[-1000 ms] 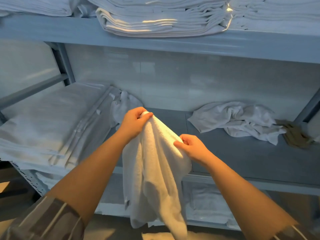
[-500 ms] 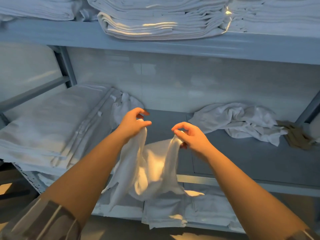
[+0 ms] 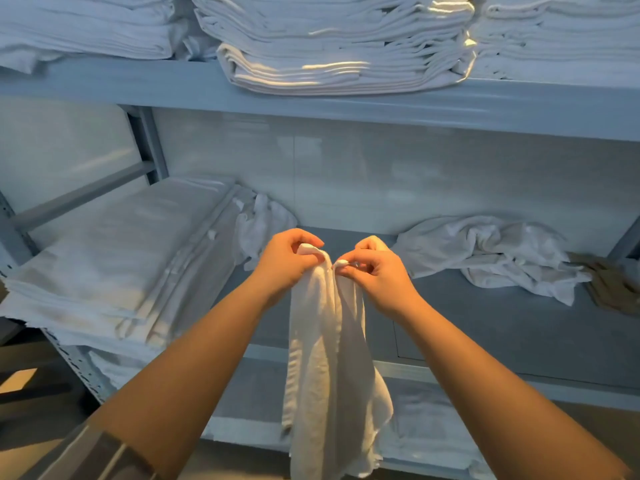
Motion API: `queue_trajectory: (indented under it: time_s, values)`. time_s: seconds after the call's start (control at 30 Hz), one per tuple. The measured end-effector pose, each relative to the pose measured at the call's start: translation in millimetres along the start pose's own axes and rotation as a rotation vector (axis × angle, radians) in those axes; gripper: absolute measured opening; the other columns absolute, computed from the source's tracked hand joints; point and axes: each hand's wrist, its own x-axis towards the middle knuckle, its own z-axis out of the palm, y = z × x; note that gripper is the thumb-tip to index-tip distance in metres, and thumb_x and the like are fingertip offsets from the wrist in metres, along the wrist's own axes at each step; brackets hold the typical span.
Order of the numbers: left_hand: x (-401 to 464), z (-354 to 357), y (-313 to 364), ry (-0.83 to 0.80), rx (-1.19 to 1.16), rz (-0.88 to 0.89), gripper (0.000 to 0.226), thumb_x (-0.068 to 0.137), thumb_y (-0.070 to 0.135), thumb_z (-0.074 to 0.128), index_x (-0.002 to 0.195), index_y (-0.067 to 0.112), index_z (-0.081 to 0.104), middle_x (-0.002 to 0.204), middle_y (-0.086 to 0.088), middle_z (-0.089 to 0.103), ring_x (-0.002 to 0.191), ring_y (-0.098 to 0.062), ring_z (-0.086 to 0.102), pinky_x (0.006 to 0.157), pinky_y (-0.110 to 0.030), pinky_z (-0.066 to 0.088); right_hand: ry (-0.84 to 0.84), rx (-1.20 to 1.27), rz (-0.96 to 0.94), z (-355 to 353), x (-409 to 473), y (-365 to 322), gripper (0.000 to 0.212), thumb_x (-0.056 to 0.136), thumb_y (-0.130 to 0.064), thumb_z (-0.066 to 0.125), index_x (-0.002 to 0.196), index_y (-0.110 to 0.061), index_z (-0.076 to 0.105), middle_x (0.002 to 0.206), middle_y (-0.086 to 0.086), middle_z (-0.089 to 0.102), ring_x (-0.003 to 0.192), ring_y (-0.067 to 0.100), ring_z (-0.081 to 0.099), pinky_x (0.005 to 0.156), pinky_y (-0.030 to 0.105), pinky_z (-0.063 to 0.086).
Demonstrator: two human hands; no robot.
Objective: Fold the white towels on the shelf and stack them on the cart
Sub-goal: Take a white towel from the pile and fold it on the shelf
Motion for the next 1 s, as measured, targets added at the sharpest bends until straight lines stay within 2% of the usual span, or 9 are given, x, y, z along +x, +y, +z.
queue_trajectory:
  time_s: [0.13, 0.23, 0.33, 0.47, 0.53, 0.63, 0.73, 0.83, 1.0]
  values:
    - [-3.8, 15.8, 7.3, 0.085, -0.052, -0.032, 0.013, 0.068, 0.004, 0.078, 0.074, 0.005, 0.066, 0.065, -0.001, 0.063, 0.057, -0.006, 0.054, 0.052, -0.015, 0.042, -0.067, 0.121, 0.052, 6.3, -4.9, 1.8, 0.013, 0.084, -0.011, 0.070, 0.086, -0.023, 0.073, 0.111, -0.002, 0.059, 0.106, 0.005, 0.055, 0.089, 0.013, 0.042]
    - [-5.6, 22.4, 12.1, 0.038, -0.104, -0.039, 0.013, 0.069, 0.004, 0.078, 0.073, 0.003, 0.066, 0.070, -0.008, 0.066, 0.061, -0.012, 0.055, 0.057, -0.023, 0.044, 0.025, 0.105, 0.074, 7.7, -5.2, 5.1, 0.009, 0.084, -0.011, 0.070, 0.089, -0.016, 0.075, 0.092, -0.003, 0.070, 0.090, 0.010, 0.062, 0.083, 0.023, 0.047]
    - [-5.3, 20.3, 13.9, -0.043, -0.172, -0.029, 0.006, 0.083, 0.007, 0.069, 0.077, 0.006, 0.070, 0.077, -0.011, 0.071, 0.069, -0.019, 0.063, 0.068, -0.035, 0.050, 0.098, 0.093, 0.075, 2.8, -5.6, 8.9, 0.014, 0.086, -0.010, 0.067, 0.083, -0.022, 0.073, 0.076, -0.010, 0.069, 0.073, 0.003, 0.060, 0.071, 0.017, 0.045]
    - [-5.6, 18.8, 18.1, 0.007, -0.105, 0.015, 0.016, 0.089, 0.016, 0.062, 0.084, 0.004, 0.071, 0.082, -0.021, 0.069, 0.071, -0.025, 0.060, 0.070, -0.046, 0.051, 0.211, 0.122, 0.042, 3.0, -6.2, 4.5, 0.012, 0.085, -0.009, 0.068, 0.084, -0.020, 0.073, 0.087, -0.010, 0.063, 0.082, -0.003, 0.057, 0.075, 0.012, 0.043]
    - [-7.3, 20.0, 21.9, 0.016, -0.111, 0.043, 0.013, 0.088, 0.015, 0.063, 0.083, 0.009, 0.073, 0.079, -0.016, 0.071, 0.068, -0.024, 0.061, 0.068, -0.044, 0.051, 0.288, 0.106, 0.004, 5.2, -4.7, -1.9, 0.008, 0.082, -0.011, 0.072, 0.082, -0.018, 0.074, 0.088, -0.006, 0.060, 0.083, -0.002, 0.054, 0.074, 0.010, 0.042]
    - [-11.1, 21.9, 25.6, -0.009, -0.136, 0.071, 0.011, 0.089, 0.014, 0.063, 0.083, 0.013, 0.073, 0.074, -0.011, 0.071, 0.067, -0.023, 0.060, 0.067, -0.038, 0.048, 0.310, 0.112, 0.013, 8.7, -0.7, -12.9, 0.010, 0.080, -0.018, 0.075, 0.072, -0.019, 0.070, 0.069, -0.011, 0.065, 0.066, 0.001, 0.055, 0.062, 0.013, 0.041]
    - [-11.8, 19.5, 24.7, -0.037, -0.176, 0.078, 0.016, 0.092, 0.008, 0.057, 0.089, 0.011, 0.073, 0.082, -0.006, 0.073, 0.076, -0.021, 0.066, 0.076, -0.042, 0.052, 0.369, 0.130, 0.055, 11.4, 4.8, -17.1, 0.019, 0.076, -0.018, 0.077, 0.065, -0.016, 0.061, 0.058, -0.014, 0.060, 0.057, 0.001, 0.052, 0.055, 0.011, 0.039]
    - [-13.2, 16.2, 23.5, -0.075, -0.225, 0.084, 0.020, 0.096, 0.015, 0.054, 0.094, 0.009, 0.073, 0.092, -0.014, 0.072, 0.089, -0.036, 0.065, 0.084, -0.052, 0.051, 0.403, 0.128, 0.050, 13.5, 8.1, -17.5, 0.023, 0.076, -0.018, 0.076, 0.063, -0.017, 0.057, 0.056, -0.014, 0.058, 0.056, 0.000, 0.052, 0.055, 0.011, 0.040]
    - [-10.4, 12.8, 24.9, -0.002, -0.172, 0.159, 0.008, 0.084, 0.012, 0.071, 0.085, 0.004, 0.071, 0.067, 0.005, 0.069, 0.060, -0.003, 0.060, 0.059, -0.012, 0.044, 0.297, 0.111, 0.004, 16.7, 7.4, -16.7, 0.014, 0.085, -0.017, 0.068, 0.074, -0.024, 0.063, 0.066, -0.015, 0.064, 0.064, -0.002, 0.057, 0.059, 0.008, 0.041]
